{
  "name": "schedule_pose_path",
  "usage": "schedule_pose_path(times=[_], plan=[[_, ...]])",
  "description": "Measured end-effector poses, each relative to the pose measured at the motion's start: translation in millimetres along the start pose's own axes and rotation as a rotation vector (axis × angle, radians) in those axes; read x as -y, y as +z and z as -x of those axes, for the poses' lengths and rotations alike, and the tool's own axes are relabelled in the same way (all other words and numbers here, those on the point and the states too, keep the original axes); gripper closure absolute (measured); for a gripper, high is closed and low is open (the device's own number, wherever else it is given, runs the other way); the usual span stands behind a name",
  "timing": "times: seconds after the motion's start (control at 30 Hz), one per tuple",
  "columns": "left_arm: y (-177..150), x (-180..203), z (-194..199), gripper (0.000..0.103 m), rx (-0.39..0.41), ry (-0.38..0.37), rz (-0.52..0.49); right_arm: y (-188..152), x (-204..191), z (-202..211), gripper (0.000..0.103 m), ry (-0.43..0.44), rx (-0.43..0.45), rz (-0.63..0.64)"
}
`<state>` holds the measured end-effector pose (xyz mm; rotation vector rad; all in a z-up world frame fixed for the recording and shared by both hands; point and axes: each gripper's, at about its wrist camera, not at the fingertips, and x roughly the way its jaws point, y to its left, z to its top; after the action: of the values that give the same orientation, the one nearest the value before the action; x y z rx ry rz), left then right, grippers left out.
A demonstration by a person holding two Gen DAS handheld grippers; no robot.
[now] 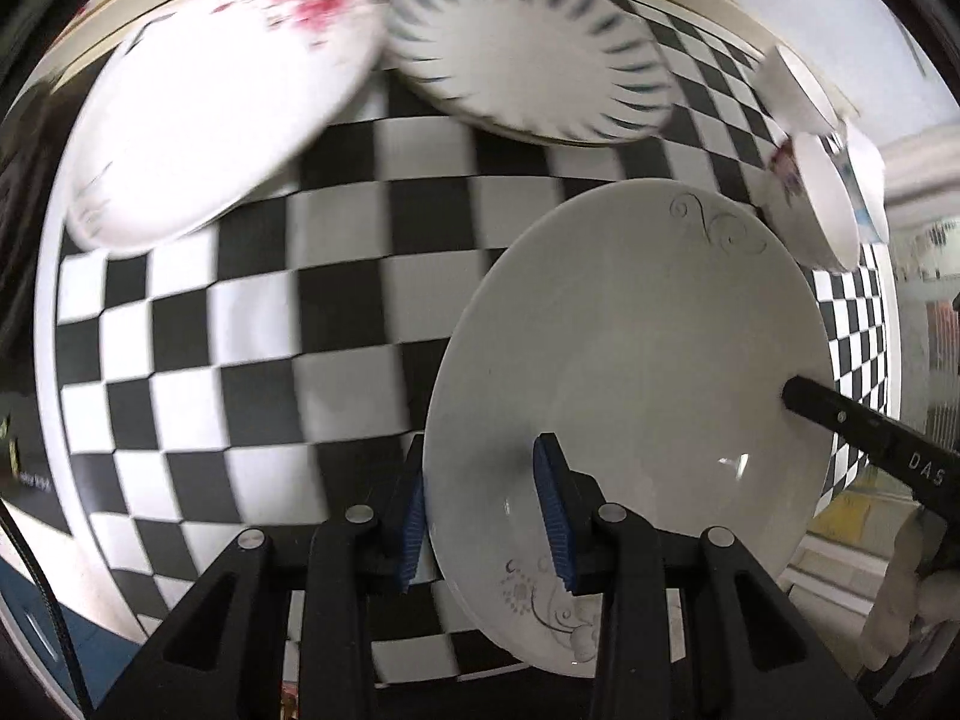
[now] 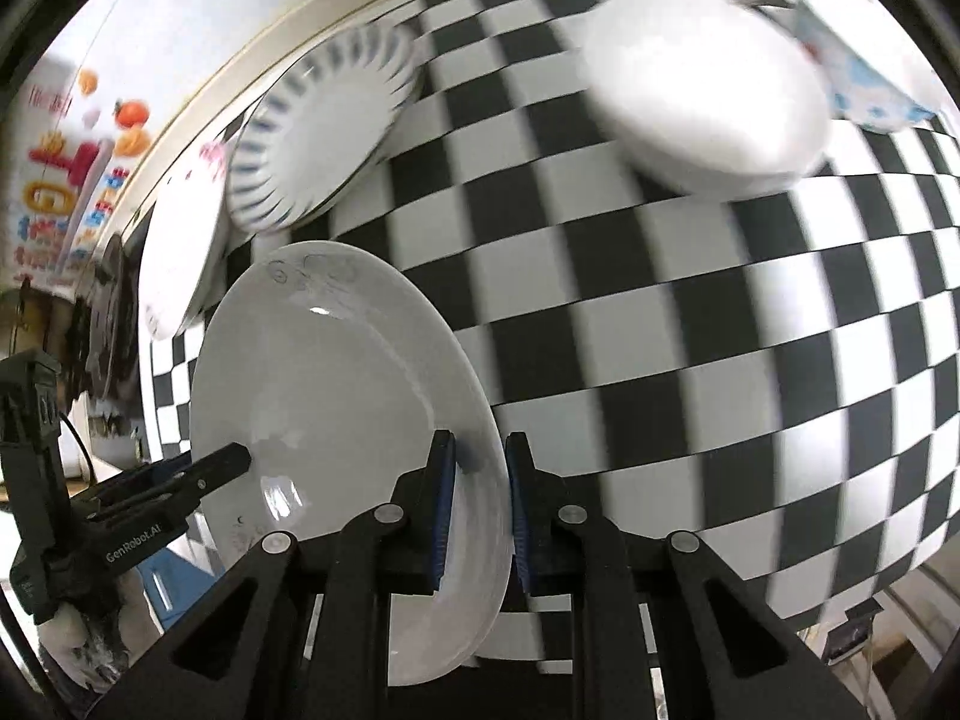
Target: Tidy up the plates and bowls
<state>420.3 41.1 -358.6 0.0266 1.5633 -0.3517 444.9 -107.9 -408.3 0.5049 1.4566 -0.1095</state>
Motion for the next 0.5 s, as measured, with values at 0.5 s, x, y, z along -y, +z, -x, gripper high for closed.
schedule_pose_path(times=[0.5], plan=[[23, 41, -37, 0.072, -0.037, 0.045, -0.030, 5, 69, -2, 0.084, -0.003, 0.007, -0.051]])
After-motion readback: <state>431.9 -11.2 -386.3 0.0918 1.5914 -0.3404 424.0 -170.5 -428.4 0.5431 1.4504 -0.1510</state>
